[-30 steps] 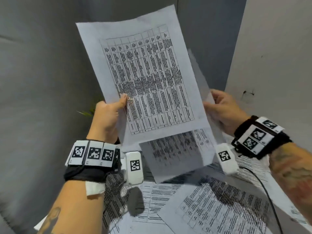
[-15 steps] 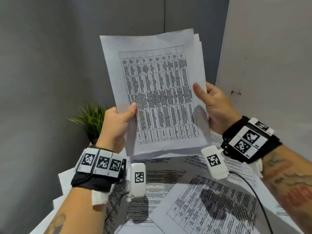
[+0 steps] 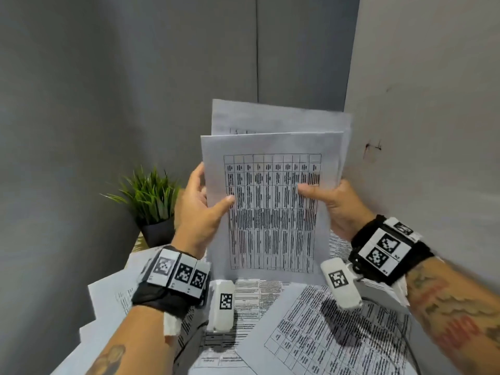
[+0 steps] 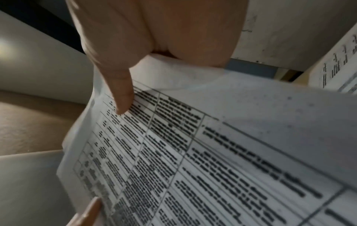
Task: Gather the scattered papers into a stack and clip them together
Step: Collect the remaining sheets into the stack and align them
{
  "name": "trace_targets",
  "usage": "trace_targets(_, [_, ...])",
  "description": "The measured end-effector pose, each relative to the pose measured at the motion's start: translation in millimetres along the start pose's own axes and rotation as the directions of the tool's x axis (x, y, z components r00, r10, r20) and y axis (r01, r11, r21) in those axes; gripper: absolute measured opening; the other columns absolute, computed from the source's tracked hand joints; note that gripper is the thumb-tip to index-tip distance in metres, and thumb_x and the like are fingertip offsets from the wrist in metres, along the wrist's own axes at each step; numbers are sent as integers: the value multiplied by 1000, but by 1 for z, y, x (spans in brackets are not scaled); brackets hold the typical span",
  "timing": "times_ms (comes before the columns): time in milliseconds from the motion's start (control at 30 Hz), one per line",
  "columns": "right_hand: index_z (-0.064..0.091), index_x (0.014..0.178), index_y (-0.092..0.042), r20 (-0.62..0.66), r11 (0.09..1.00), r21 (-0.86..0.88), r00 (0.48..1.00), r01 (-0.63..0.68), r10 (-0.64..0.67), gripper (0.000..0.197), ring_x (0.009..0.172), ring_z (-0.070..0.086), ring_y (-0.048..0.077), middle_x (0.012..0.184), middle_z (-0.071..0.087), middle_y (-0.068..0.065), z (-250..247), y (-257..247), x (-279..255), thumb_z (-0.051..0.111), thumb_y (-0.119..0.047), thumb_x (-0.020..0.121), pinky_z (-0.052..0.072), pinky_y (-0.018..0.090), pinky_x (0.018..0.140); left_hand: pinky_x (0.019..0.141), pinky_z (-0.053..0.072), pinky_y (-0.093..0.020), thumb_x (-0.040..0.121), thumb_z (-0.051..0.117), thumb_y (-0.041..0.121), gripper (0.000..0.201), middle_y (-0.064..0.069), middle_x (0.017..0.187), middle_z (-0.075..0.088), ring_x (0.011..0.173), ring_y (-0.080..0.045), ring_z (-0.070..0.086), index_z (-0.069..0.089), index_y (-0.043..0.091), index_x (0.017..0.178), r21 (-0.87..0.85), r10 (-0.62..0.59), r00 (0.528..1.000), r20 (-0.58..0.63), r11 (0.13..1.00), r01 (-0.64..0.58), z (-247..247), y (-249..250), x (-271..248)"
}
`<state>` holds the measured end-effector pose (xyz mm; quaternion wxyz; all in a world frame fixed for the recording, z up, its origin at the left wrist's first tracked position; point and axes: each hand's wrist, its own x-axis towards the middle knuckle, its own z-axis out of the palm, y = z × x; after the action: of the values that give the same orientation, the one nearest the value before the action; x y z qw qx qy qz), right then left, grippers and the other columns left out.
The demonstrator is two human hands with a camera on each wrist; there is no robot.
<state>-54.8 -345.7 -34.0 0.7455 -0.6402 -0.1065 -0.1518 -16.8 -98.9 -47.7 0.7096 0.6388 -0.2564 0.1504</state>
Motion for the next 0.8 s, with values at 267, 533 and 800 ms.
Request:
trace_targets(267, [56,79,-15,-50,990,-10,989,139,-140,26,97,73,21,71,73,-6,12,-30,4,79,-9,68,54,23,89,81,56,-31,69,85,21,31,-1,101,76,95,-17,70,74,20,99,-85,-59,994,96,994,67,-19,10,2])
trace_targets(533, [58,125,-12,132,987,-116,983,-112,127,61,113,65,7,117,72,-1,8,1,-14,77,-12,67,37,47,115,98,51,-29,66,85,28,47,1,119,71,113,-13,65,69,29,110,106,-228,924,307,973,205,-24,-5,-3])
trace_targets(800, [66,116,-22,271,926,-365,940,-98,206,73,96,65,21,110,73,2,-6,-20,3,92,-51,53,52,33,80,82,57,-31,84,70,1,29,9,91,76,89,-9,69,78,28,87,119,-3,1000,-25,993,6,-36,12,8])
